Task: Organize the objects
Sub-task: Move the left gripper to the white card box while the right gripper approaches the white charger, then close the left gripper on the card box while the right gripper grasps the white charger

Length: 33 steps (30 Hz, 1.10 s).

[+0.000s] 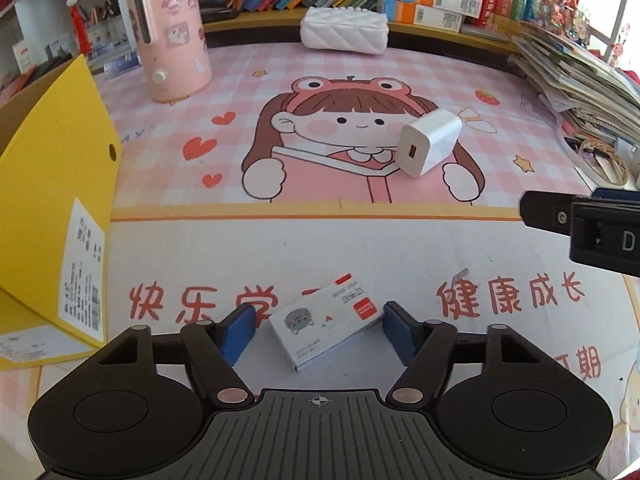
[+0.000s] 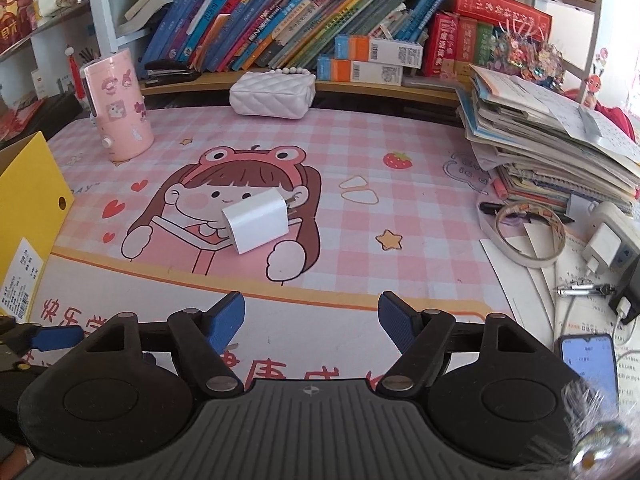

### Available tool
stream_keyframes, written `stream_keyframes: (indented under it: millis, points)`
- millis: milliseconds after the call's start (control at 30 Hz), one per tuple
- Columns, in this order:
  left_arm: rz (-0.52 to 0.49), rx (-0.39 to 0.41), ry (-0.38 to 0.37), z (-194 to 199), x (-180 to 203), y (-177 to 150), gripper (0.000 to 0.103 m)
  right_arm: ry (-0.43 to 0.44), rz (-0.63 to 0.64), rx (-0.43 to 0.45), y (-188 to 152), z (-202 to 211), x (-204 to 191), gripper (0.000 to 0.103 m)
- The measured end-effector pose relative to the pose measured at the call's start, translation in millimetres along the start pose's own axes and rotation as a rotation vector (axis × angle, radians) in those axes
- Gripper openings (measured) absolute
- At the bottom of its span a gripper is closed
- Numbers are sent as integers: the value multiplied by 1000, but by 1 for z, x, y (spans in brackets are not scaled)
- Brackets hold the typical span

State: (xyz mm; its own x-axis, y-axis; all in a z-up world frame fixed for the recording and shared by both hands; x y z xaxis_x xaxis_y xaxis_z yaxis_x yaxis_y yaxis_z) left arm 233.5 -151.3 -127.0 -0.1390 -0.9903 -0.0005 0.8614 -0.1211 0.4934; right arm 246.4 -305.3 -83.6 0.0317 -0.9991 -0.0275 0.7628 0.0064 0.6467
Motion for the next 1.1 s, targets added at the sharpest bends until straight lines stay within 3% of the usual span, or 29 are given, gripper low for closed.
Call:
stream_keyframes:
  millis: [200, 267, 467, 733, 900, 967, 1100]
  points:
    - [25, 2, -38, 6, -4, 0, 59, 36, 50, 40, 10, -3, -6, 78]
    - [39, 22, -36, 13, -9, 1, 59, 56, 67, 57, 16, -8, -9, 84]
    - [60, 85, -38, 39, -20, 2, 59, 110, 154, 65, 36, -43, -25, 87]
    - [54, 134, -6, 62, -30, -6, 59, 67, 297, 40, 49, -96, -40, 87]
    - [84, 128, 21, 67, -40, -13, 59, 101, 315, 13, 51, -112, -43, 77]
    - [93, 130, 25, 70, -42, -16, 59, 104, 317, 10, 52, -114, -44, 55]
    - [107, 141, 27, 76, -47, -21, 59, 73, 245, 3, 49, -108, -39, 55]
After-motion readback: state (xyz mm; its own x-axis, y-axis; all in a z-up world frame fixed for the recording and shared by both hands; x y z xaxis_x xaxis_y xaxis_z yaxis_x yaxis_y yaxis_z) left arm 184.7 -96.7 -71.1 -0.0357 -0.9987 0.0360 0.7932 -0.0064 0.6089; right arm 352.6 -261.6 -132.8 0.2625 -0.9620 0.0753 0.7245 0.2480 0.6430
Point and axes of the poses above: each gripper's, at about its wrist camera, not at the fingertips, and z roughly against the way its jaws point, x to its right, y to its top, the point moved 6 cm from there along -z, roughly the way its jaws point, and after that the axes turned 4 degrees about -x, right-handed, at the moved point
